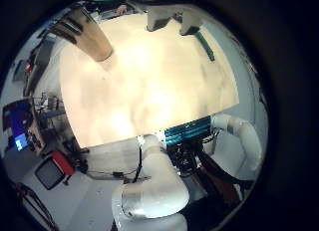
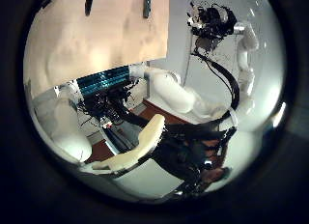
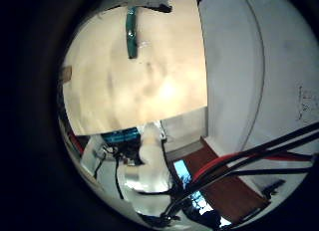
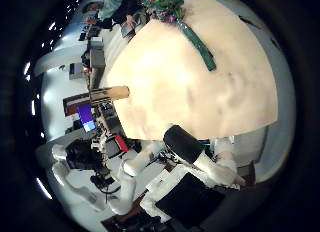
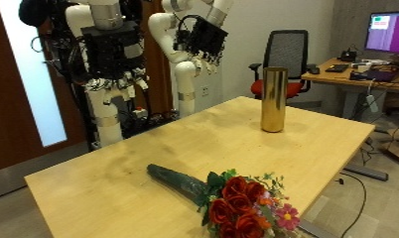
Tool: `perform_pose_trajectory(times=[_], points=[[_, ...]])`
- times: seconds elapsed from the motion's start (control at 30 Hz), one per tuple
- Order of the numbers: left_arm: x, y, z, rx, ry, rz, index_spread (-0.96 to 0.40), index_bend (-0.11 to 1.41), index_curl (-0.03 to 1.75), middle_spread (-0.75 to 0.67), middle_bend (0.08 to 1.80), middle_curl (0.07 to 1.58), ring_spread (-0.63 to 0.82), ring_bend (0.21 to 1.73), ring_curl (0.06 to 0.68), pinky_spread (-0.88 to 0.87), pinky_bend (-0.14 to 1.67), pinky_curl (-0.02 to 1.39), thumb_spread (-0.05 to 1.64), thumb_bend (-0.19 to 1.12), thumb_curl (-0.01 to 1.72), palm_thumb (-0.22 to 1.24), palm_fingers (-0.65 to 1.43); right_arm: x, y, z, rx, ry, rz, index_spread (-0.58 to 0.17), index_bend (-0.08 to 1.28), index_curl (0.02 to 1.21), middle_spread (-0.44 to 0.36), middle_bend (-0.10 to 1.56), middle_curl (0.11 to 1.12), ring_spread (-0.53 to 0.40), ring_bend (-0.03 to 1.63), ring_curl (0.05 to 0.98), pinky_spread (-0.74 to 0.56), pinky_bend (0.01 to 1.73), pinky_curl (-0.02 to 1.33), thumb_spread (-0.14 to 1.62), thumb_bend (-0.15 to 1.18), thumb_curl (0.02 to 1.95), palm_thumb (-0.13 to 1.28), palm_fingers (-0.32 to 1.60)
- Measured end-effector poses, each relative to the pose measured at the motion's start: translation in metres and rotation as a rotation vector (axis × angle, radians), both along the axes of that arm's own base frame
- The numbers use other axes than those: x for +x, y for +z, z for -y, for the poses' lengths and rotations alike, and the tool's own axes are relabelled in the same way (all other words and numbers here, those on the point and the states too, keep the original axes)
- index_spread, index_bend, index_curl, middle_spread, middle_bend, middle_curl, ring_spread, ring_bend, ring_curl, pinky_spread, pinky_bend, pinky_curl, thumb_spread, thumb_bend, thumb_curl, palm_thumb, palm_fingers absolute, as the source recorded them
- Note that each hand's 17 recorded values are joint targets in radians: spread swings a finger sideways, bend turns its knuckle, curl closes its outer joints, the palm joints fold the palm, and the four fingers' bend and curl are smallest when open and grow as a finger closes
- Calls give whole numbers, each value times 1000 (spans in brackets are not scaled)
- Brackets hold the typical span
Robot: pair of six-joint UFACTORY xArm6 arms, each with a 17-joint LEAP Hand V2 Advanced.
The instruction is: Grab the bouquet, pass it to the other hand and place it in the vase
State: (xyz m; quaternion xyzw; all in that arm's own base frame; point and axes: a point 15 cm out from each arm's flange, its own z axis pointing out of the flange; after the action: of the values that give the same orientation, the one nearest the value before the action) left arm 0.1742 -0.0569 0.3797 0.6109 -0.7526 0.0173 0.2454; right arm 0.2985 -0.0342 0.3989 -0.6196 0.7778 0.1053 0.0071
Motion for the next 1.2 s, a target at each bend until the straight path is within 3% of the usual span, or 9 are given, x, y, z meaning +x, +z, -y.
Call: perform_pose_trajectory(times=[0.23,0.37,0.47,0.53,0.57,0.6,0.77,1.0,1.2], points=[[1,-3,-1,1,9,-8,-86,196,402,374,183,274,554,358,220,597,181,242,905,-31,303,334,109,11,-3,-6,-3,15,18,-246,164,264,109,387,339,176,762,171,455,621,237,1137,-22,323,445,302],[2,-4,1,1,-1,-6,-86,196,402,374,183,274,554,359,219,597,181,242,905,-31,302,334,109,23,-4,-6,-1,19,9,-240,170,272,163,398,337,175,756,162,459,620,226,1139,-23,322,439,311],[0,-5,4,10,-25,-8,-86,199,405,374,182,273,553,358,218,597,180,241,911,-30,302,336,111,35,-2,-10,21,19,8,-236,150,268,77,441,346,138,753,155,445,614,216,1136,-25,318,422,339],[-1,-6,4,28,-48,-6,-86,199,405,374,182,272,553,358,217,597,180,241,912,-30,302,336,111,44,-2,-13,46,17,9,-255,156,266,69,514,363,123,745,148,443,595,204,1136,-23,318,419,380],[-1,-6,4,39,-63,-5,-86,199,405,374,182,272,553,358,217,597,180,241,912,-30,302,336,111,49,-3,-14,59,13,6,-253,166,275,13,456,350,115,770,156,435,612,209,1136,-22,319,418,353],[-2,-7,5,49,-77,-4,-87,200,406,374,182,272,553,358,216,597,180,240,913,-31,302,336,112,53,-3,-13,69,2,6,-236,163,276,84,429,340,115,777,154,430,625,209,1136,-22,319,417,342],[5,-13,0,94,-120,17,-87,199,409,374,182,271,553,358,215,596,180,239,914,-31,302,336,112,74,-15,-9,73,-90,-1,-182,141,270,135,443,342,110,800,154,422,642,203,1130,-27,315,399,331],[15,-18,-4,77,-153,28,-87,197,410,374,183,271,553,360,215,596,181,239,916,-30,302,337,111,140,-28,-2,54,-199,161,-108,132,229,106,498,357,96,895,172,399,738,213,1123,-18,318,419,300],[18,-19,-4,67,-167,35,-87,199,411,374,182,271,553,360,214,596,180,240,917,-31,301,338,111,172,-54,-15,56,-193,194,-44,138,238,107,569,382,57,922,177,366,770,203,1119,-17,327,460,285]])
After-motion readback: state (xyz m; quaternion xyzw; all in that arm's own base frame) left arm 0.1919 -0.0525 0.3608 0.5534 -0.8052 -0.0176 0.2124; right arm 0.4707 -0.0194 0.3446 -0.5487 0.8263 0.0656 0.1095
